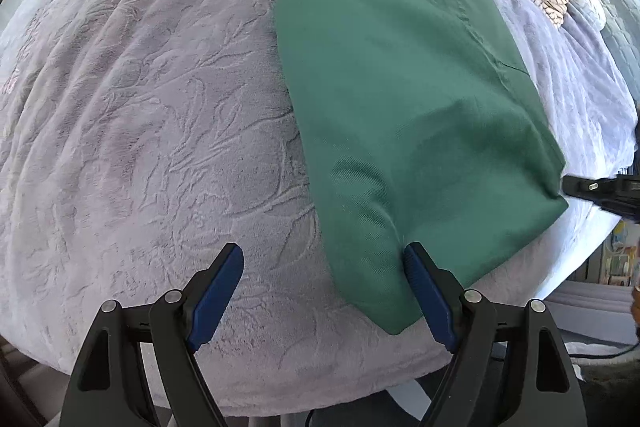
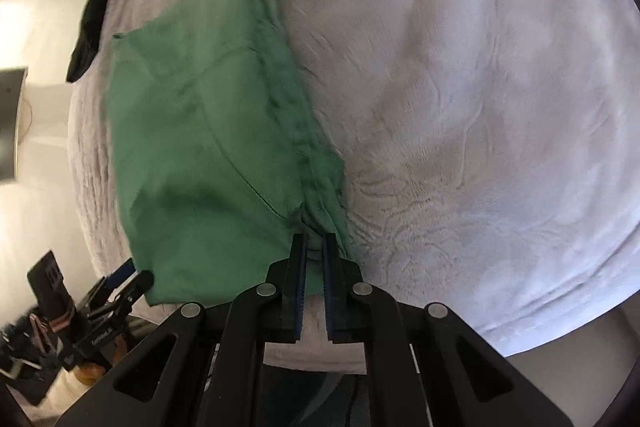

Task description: Fold large clothes

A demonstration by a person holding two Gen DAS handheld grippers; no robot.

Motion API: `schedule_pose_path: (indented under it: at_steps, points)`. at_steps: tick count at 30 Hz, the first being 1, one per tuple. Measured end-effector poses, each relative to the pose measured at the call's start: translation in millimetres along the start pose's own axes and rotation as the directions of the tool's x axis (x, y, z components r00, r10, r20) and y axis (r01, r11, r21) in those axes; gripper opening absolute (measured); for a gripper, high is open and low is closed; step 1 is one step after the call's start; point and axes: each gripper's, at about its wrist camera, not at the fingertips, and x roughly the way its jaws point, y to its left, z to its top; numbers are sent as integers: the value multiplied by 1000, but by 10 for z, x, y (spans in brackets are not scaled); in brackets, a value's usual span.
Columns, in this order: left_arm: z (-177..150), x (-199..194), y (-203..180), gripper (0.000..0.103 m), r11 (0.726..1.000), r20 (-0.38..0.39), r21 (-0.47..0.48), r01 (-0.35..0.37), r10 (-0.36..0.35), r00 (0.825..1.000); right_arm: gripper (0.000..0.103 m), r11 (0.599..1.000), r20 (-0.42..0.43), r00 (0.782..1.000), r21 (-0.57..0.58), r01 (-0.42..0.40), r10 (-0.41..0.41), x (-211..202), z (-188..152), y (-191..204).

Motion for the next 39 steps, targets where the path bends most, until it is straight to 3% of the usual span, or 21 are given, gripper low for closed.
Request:
schedule_pose_path:
  at_steps: [3,7,10,13,18,24,32,34,35,37,38,39]
  points:
    - [-9,-7,10,83,1000,0,-3,-6,6,1000,7,997,40,998,-71,-44,47,-175,-31,176]
    - [3,-1,-15,83,1000,-5,-8,-13,13,1000,7,993,-14,999,-114,-34,32,-26,3,288]
    - [13,1,-36,83,1000,-5,-6,-16,16,1000,7,998,-47,999,-67,10,-13,154,49,189]
    - [31,-3,-51,83,1000,-4,4,-22,22,1000,7,1000,-75,997,10,-4,5,237,35,12]
    - [59,-26,-71,83,999,-11,6,-37,37,999,7,1000,-74,997,12,8,-7,179,45,-14]
    - [118,-145,-139,83,995,6,31,-92,92,996,11,1000,-49,998,-11,28,-28,23,12,168]
    - [350,-401,-132,83,990,50,-29,-137,138,989,11,995,30,996,-58,85,-83,-353,47,356]
    - [421,-474,-121,98,988,67,-41,-148,150,986,11,993,50,994,-74,97,-93,-433,96,449]
    - [454,-522,-119,103,986,83,-54,-156,160,984,15,991,57,993,-82,103,-99,-459,121,495]
    - [508,-584,-117,103,986,94,-63,-156,161,982,42,988,73,991,-98,118,-111,-514,142,601]
    - [540,-607,-115,103,985,91,-68,-160,166,982,66,987,85,990,-107,122,-114,-534,158,644]
    - [566,-626,-106,103,984,88,-73,-165,171,981,73,985,102,988,-118,128,-116,-566,167,694]
